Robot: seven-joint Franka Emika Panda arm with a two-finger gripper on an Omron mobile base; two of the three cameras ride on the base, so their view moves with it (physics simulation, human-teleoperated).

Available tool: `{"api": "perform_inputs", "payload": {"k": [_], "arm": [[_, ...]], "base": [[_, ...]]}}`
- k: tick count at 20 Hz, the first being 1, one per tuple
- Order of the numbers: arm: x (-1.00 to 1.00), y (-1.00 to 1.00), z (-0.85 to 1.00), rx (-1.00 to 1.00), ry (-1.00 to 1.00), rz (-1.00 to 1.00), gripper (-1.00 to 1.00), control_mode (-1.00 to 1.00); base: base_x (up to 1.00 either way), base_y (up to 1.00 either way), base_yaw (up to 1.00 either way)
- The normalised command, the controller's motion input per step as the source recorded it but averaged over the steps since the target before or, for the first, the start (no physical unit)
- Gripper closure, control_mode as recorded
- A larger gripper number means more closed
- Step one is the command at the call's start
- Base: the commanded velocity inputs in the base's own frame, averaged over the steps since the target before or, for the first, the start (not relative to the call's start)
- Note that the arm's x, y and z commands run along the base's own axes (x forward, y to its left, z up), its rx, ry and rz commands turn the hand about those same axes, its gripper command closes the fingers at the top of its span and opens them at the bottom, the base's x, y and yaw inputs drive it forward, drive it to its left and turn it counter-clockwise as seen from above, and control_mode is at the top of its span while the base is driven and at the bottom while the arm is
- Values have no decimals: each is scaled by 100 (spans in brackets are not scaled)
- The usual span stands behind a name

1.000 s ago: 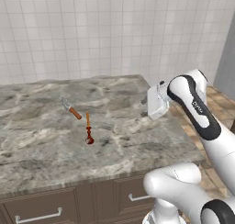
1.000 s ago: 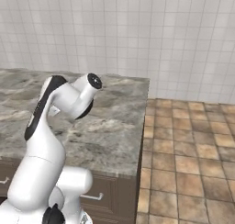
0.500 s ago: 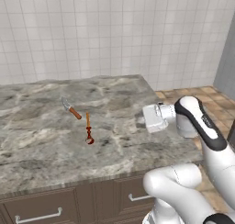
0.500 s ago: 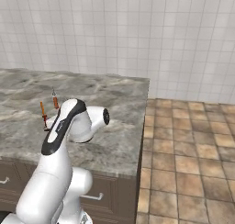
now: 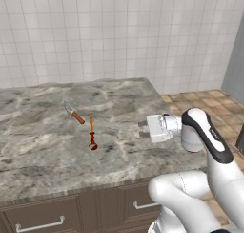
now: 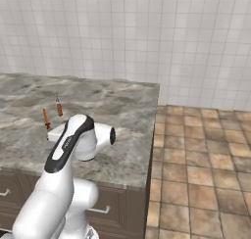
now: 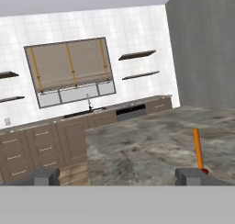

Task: Pick the candle and candle from the dining table and place them in the open cabinet. Close the cabinet after placing the objects.

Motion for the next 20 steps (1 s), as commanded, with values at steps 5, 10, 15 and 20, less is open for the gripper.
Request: {"api": "perform_inputs", "payload": {"k": [5, 10, 15, 20], "arm": [[17, 14, 0, 0, 3, 0, -100, -100], [37, 22, -1, 0, 5, 0, -100, -100], [42, 23, -4, 0, 8, 0, -100, -100], [24, 9, -6, 0, 8, 0, -100, -100]], "base": [[0, 0, 0], [0, 0, 0], [0, 0, 0], [0, 0, 0]]}}
